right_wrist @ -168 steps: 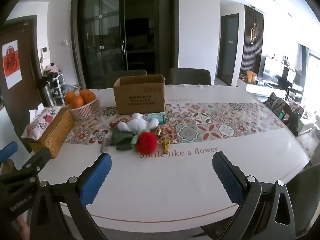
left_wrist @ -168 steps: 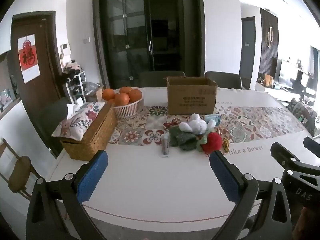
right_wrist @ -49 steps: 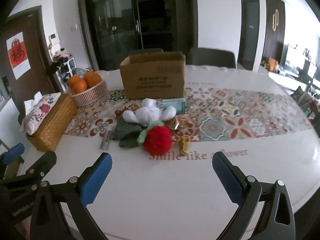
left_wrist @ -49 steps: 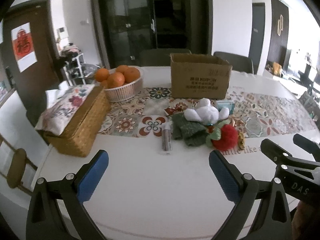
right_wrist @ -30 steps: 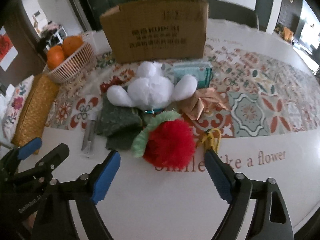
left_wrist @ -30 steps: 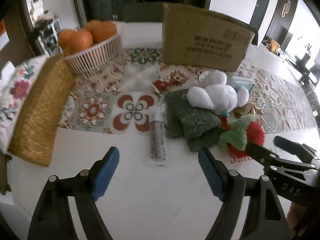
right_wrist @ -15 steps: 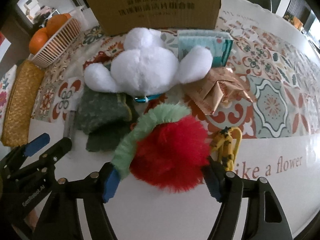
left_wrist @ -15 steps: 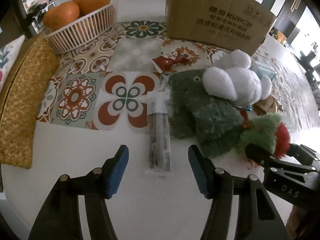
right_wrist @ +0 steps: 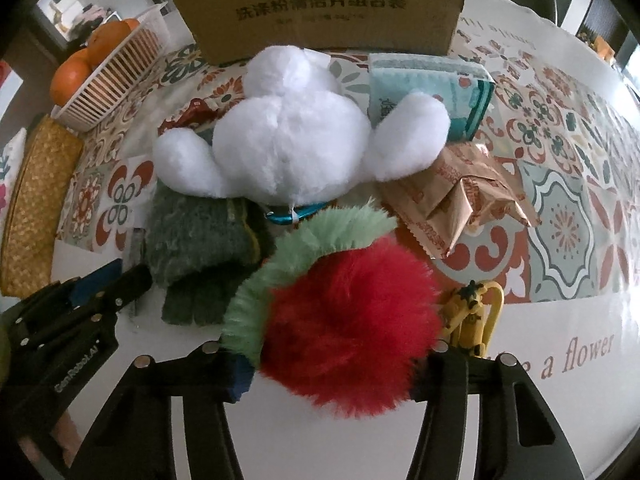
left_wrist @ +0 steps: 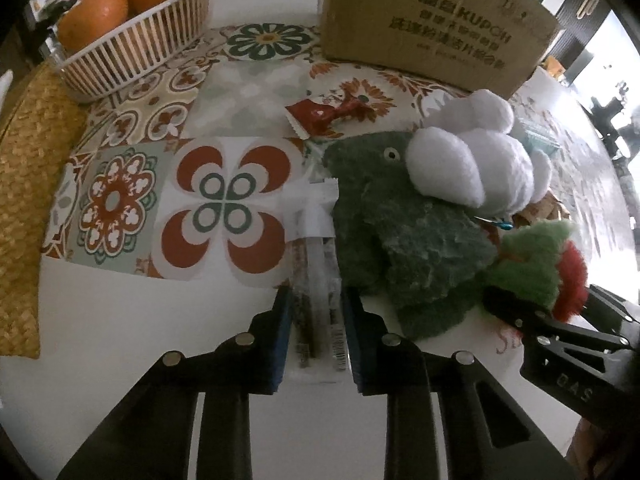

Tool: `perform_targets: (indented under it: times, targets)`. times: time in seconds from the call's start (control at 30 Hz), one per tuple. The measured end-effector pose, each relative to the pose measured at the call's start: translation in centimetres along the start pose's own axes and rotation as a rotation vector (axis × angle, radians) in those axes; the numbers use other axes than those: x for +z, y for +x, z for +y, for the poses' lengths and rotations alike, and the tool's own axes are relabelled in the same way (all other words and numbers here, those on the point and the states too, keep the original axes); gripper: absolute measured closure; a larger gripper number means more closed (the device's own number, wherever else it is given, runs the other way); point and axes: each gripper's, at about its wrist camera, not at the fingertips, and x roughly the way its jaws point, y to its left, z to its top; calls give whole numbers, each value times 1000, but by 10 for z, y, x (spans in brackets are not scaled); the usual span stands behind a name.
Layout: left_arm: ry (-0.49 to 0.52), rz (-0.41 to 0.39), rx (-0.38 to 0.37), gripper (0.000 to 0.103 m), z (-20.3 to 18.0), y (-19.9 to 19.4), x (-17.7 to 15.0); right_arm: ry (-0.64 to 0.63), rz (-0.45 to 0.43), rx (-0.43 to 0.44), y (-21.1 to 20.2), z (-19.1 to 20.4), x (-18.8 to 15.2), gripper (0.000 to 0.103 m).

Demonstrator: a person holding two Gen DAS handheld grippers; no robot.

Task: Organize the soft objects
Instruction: 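Grasp the wrapped snack bar with the left tool while the right tool grasps the red pompom, then carry the snack bar and red pompom over the cardboard box with both tools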

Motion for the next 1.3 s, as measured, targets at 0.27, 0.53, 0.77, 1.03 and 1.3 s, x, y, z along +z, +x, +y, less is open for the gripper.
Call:
perform_targets:
  times: [0.27, 0.53, 0.77, 1.03, 1.3]
  targets:
    - [27, -35, -36, 79, -5, -12, -15, -18, -25, 22, -11, -1, -8, 61]
    - [54, -81, -49, 79, -20, -35, -21, -23, -84, 61, -33, -2, -19, 63]
    - [80, -140, -58, 79, -31, -59, -20, -16, -129, 83, -56, -3, -23, 63]
    - [98, -208, -67, 79, -41, -88, -5, -17, -224, 83, -90, -5, -18, 63]
    - [127, -282, -78, 79, -51, -109, 15, -18, -313, 82, -116, -8, -5, 63]
